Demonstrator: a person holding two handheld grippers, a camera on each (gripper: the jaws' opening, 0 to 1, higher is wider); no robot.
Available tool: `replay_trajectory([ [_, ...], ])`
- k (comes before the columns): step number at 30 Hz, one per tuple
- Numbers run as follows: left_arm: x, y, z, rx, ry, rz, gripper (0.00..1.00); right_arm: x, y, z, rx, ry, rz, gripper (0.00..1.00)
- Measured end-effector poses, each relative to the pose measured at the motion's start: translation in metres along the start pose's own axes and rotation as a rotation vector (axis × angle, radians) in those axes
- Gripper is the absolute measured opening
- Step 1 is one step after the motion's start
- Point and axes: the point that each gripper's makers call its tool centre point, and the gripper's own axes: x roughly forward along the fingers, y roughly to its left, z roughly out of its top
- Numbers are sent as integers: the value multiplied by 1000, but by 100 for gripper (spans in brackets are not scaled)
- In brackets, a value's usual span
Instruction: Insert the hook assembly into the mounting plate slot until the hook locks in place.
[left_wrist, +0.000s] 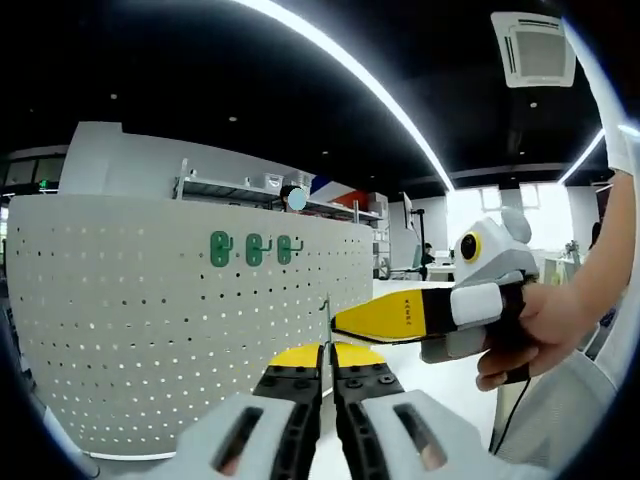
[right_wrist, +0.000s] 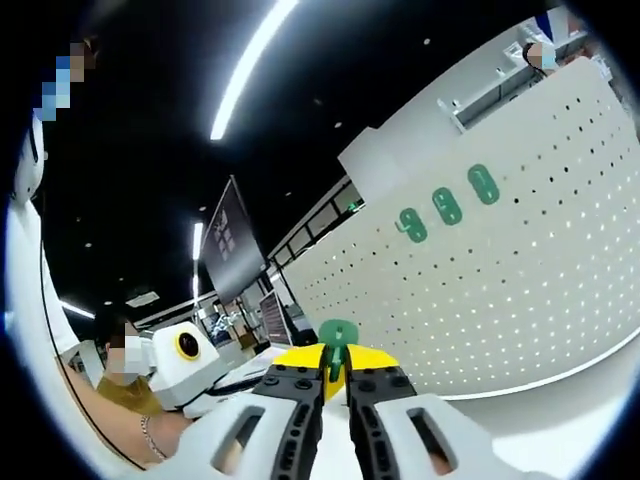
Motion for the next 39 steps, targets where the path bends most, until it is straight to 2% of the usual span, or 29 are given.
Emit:
replay_trajectory([
  [6,0,0,1,6,-3,4,2,0,2,0,-12,1,-7,2],
  [16,0,2,2,-22,-13,12,2,2,2,1,36,-22,-22,2],
  [26,-1,3,2,-27,-15,11,3,3,5,1,7,-22,-34,0],
  [31,0,1,-6,-89,30,-25,6,1,4,-2,-3,-8,-30,0],
  [34,0,2,-14,-76,70,-24,20,-1,3,-2,3,-10,-29,0],
  [39,1,2,-26,-49,120,-24,55,-3,0,-2,-13,-6,-39,0],
])
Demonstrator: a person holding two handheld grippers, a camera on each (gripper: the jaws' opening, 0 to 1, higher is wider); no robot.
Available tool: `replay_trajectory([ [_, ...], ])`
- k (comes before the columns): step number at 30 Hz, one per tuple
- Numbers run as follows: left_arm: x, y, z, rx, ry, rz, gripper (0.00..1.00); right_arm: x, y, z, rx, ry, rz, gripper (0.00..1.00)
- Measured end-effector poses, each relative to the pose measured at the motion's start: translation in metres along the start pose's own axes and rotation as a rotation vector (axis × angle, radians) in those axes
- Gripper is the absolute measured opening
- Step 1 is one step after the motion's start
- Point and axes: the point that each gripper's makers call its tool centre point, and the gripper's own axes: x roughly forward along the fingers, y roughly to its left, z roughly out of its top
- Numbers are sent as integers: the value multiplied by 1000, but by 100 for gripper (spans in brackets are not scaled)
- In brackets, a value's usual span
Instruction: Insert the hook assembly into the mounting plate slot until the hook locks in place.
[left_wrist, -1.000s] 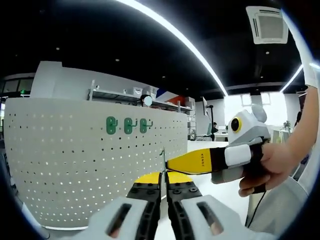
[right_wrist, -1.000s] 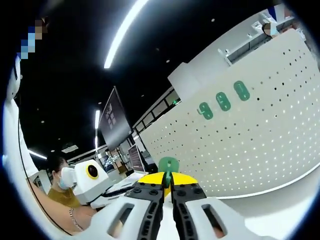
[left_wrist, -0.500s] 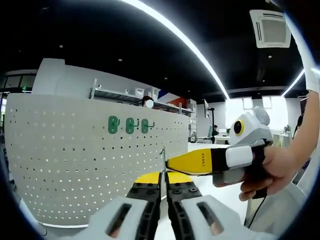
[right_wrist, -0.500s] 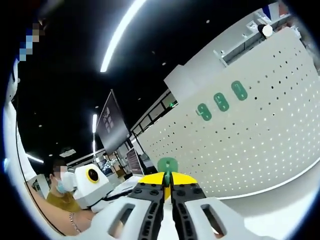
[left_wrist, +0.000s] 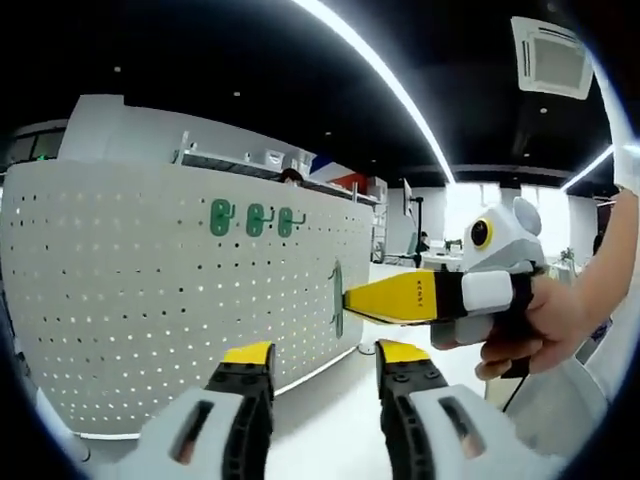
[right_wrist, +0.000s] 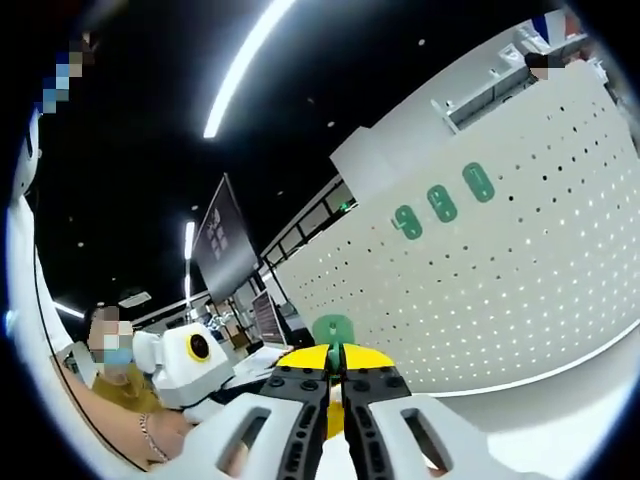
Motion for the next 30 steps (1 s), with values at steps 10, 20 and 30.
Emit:
replay_trajectory([
  [10,1,1,-6,25,15,15,80,1,4,2,-68,16,4,0],
  [20,2,2,-5,16,15,13,76,4,11,-1,-490,108,-46,0],
  [30,-2,6,-11,-5,37,3,75,2,-11,17,-411,73,-90,1],
])
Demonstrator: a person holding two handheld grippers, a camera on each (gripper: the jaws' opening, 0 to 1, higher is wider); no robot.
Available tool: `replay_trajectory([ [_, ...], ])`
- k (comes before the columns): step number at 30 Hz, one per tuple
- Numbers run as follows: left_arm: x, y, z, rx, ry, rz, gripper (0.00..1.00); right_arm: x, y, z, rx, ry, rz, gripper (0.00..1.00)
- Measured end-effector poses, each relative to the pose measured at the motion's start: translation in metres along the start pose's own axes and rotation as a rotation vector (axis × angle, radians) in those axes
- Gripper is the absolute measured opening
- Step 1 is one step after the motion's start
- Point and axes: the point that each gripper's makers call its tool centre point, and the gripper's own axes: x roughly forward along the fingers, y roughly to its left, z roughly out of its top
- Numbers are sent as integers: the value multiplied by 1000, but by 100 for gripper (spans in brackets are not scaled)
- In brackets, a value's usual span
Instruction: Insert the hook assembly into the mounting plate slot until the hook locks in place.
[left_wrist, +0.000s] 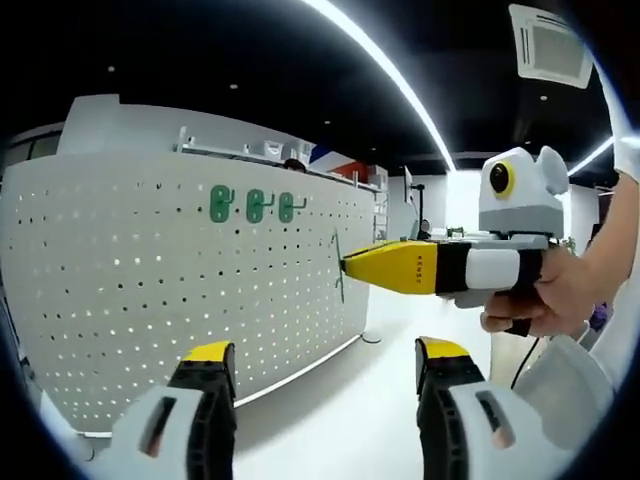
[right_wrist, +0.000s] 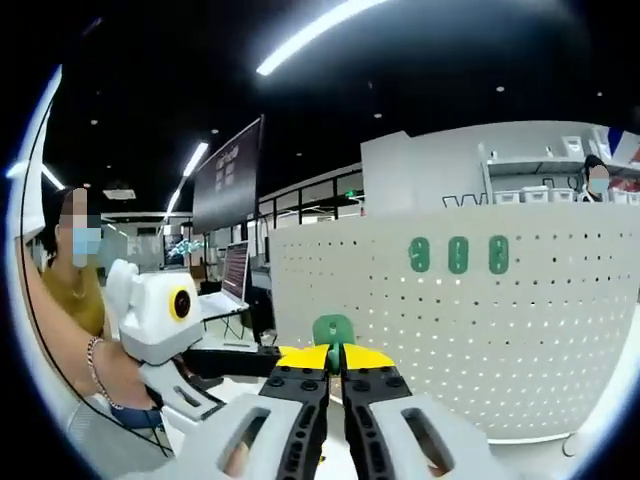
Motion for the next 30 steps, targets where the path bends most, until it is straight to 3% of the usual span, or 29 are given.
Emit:
replay_trajectory([
  [13,-13,14,-8,-9,20,20,75,-3,-64,28,-12,-49,-136,1],
  [30,-36,22,-22,-18,37,32,74,-7,-114,39,1,-64,-242,1],
])
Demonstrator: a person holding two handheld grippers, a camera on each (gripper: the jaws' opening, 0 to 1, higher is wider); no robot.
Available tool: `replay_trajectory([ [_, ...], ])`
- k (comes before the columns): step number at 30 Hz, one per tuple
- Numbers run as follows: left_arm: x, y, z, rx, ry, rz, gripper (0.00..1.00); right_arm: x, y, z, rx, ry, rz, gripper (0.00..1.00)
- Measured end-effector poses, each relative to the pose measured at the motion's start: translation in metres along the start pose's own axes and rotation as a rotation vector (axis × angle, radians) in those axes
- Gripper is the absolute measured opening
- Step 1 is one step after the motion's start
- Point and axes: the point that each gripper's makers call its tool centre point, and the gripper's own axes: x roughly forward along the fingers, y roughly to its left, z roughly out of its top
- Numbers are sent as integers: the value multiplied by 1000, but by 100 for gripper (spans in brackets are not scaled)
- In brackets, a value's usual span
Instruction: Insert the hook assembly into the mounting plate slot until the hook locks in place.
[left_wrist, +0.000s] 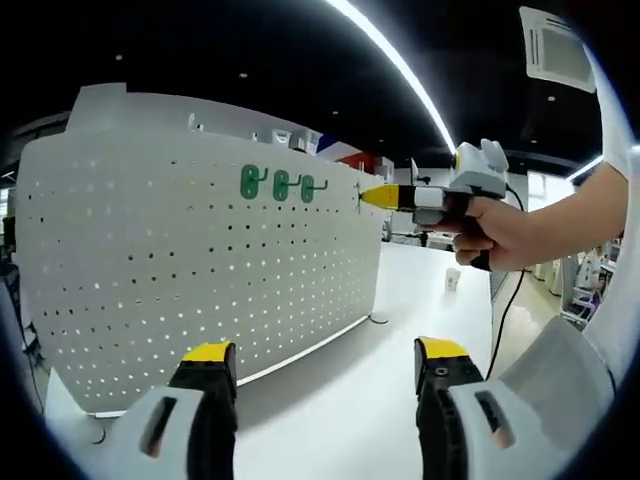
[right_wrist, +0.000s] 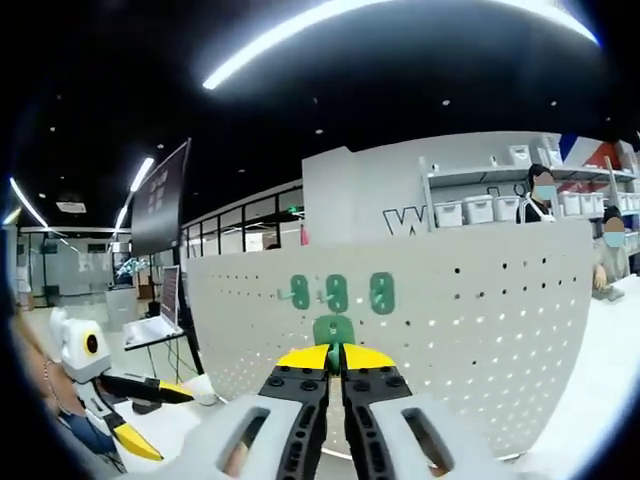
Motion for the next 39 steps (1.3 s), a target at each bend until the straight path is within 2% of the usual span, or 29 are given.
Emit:
replay_trajectory([
  [10,-11,7,-6,-5,7,29,74,7,-43,8,-3,-22,-104,1],
  [18,-15,9,-10,-9,14,41,73,14,-62,4,3,-30,-155,1],
  [25,-18,13,-15,-25,21,62,72,22,-70,6,8,-37,-171,1],
  [39,-22,16,-14,-35,9,72,72,43,-82,16,15,-65,-208,1],
])
